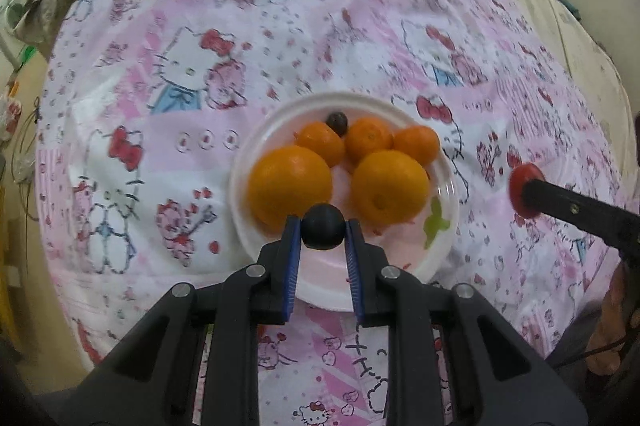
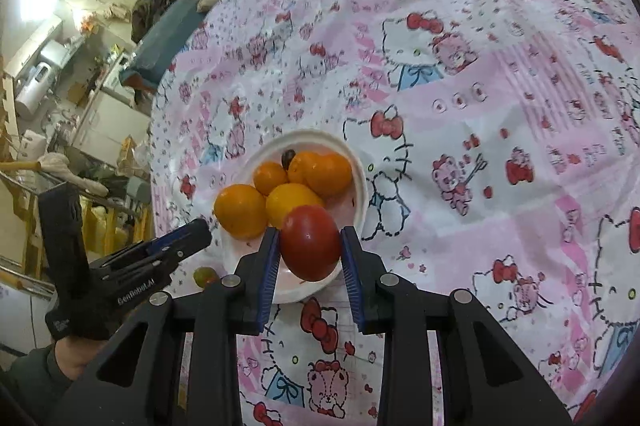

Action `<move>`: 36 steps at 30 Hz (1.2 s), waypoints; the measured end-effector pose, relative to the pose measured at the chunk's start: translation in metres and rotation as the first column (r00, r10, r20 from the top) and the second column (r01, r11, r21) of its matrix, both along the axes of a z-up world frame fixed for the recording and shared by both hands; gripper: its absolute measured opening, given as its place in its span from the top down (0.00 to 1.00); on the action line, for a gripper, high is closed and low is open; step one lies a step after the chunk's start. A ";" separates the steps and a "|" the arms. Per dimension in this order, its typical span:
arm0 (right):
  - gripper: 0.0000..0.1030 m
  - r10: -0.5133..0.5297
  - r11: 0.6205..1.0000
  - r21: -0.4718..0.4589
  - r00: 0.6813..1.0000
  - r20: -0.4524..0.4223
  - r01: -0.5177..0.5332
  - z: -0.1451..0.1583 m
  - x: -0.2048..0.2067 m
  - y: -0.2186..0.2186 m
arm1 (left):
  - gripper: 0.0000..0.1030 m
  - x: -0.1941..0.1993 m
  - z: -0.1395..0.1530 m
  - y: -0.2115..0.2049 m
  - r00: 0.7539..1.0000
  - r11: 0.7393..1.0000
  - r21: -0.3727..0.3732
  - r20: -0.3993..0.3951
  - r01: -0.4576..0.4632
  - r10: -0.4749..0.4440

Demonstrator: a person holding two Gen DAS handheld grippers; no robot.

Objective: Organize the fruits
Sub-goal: 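Carry the held tomato and black grape over the plate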

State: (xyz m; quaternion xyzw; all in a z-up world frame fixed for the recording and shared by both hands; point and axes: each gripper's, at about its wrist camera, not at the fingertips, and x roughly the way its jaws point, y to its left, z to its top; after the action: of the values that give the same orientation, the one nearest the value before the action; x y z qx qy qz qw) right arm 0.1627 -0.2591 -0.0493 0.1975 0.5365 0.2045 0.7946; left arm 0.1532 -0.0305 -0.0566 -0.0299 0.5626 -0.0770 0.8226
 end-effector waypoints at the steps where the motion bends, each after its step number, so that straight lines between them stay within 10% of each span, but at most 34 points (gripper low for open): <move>1: 0.69 0.006 1.000 -0.008 1.000 -0.009 -0.006 -0.004 0.002 0.003 | 0.82 -0.001 -0.003 -0.002 1.000 1.000 0.001 -0.007 0.004 -0.004; 36: 0.66 -0.027 1.000 -0.018 0.988 -0.154 0.024 -0.062 0.035 0.016 | 0.81 0.019 -0.041 -0.011 0.995 1.000 -0.013 -0.098 -0.013 0.012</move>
State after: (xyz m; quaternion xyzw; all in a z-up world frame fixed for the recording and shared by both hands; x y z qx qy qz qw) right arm 0.1981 -0.2431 -0.1118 0.2132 0.5953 0.1741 0.7549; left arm 0.1723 -0.0411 -0.0979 -0.0427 0.6013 -0.0742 0.7944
